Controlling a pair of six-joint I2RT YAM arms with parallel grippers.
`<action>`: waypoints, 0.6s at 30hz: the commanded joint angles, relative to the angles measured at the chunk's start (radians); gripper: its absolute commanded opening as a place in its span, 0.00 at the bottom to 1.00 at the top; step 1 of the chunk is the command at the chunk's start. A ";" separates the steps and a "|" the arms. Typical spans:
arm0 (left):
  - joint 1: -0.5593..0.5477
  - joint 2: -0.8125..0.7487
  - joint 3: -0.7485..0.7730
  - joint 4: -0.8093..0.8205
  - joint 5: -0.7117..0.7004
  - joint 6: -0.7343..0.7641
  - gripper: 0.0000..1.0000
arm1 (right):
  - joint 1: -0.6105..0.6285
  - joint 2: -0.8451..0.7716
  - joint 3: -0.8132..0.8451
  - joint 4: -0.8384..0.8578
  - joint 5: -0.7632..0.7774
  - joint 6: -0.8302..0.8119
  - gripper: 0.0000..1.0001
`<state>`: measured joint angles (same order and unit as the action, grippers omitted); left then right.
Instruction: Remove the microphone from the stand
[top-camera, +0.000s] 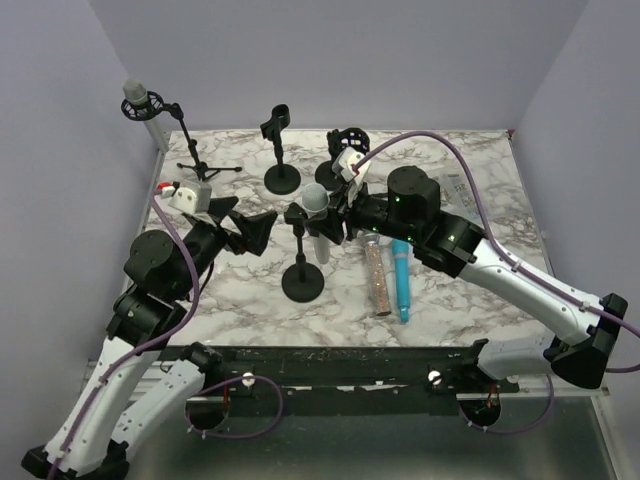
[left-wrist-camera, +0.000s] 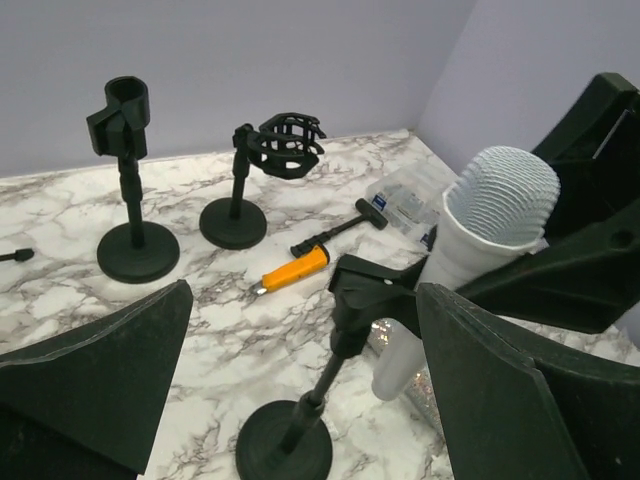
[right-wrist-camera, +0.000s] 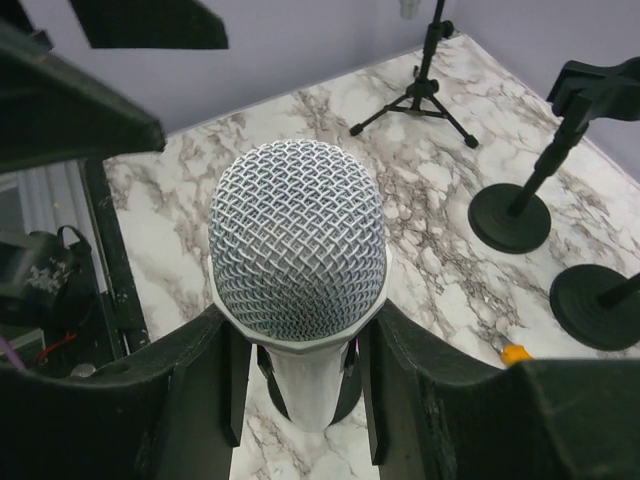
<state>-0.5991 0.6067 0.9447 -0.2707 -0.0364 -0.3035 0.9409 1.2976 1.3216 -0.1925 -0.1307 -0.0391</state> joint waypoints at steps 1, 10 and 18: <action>0.271 0.025 -0.040 0.116 0.470 -0.074 0.98 | -0.040 -0.001 0.015 -0.013 -0.222 -0.062 0.01; 0.539 0.191 -0.134 0.460 1.135 -0.140 0.99 | -0.102 -0.013 0.018 -0.023 -0.346 -0.068 0.01; 0.524 0.326 -0.115 0.497 1.223 -0.012 0.98 | -0.129 -0.005 0.020 -0.027 -0.410 -0.067 0.01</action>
<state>-0.0666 0.8909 0.8078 0.1341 1.0592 -0.3962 0.8207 1.2976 1.3216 -0.2138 -0.4656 -0.0990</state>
